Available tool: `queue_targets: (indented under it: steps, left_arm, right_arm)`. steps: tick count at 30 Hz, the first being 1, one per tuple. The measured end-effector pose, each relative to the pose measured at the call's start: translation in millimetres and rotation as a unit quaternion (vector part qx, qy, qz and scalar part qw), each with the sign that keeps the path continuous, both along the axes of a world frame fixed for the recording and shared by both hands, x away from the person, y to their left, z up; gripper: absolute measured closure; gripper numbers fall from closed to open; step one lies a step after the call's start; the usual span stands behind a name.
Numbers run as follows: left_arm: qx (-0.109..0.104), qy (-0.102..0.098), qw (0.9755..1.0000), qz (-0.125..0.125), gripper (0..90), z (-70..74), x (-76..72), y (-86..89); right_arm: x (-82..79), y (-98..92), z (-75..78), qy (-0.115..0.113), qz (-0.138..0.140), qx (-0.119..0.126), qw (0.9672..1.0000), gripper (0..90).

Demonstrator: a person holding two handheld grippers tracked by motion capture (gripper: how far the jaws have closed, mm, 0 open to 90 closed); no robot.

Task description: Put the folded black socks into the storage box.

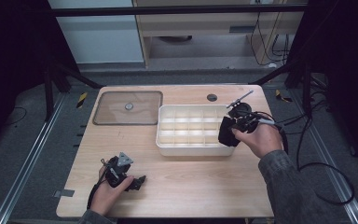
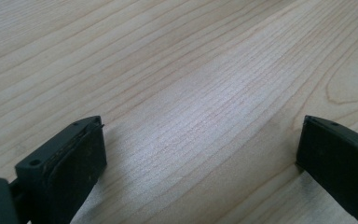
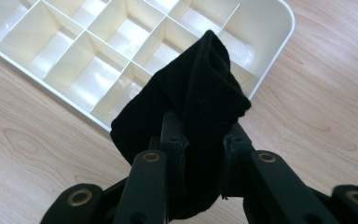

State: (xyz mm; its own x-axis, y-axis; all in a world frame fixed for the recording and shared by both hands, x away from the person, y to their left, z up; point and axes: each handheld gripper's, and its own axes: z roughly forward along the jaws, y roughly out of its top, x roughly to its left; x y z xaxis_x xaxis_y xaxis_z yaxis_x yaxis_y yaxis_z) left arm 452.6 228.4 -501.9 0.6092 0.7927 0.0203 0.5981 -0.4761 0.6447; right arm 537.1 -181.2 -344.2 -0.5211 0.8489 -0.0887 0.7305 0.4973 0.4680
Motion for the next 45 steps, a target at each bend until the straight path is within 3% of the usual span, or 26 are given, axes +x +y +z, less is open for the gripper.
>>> queue_targets:
  steps: [21, 32, 45]
  left_arm:
    - [-0.001, 0.000, 1.0000, 0.000, 0.0, -0.3, 0.2, -0.3]
    - [-0.001, 0.000, 1.0000, -0.001, 0.0, -0.4, 0.2, -0.1]
    - [-0.001, 0.001, 1.0000, -0.001, 0.0, -0.3, 0.4, -0.4]
  right_arm:
    - [22.0, 5.1, -20.3, 0.033, 0.004, -0.026, 0.9991, 75.8]
    - [33.8, 8.1, -35.3, 0.050, 0.002, -0.054, 0.9973, 75.7]
    - [37.4, 9.2, -39.8, 0.061, -0.002, -0.059, 0.9964, 75.7]
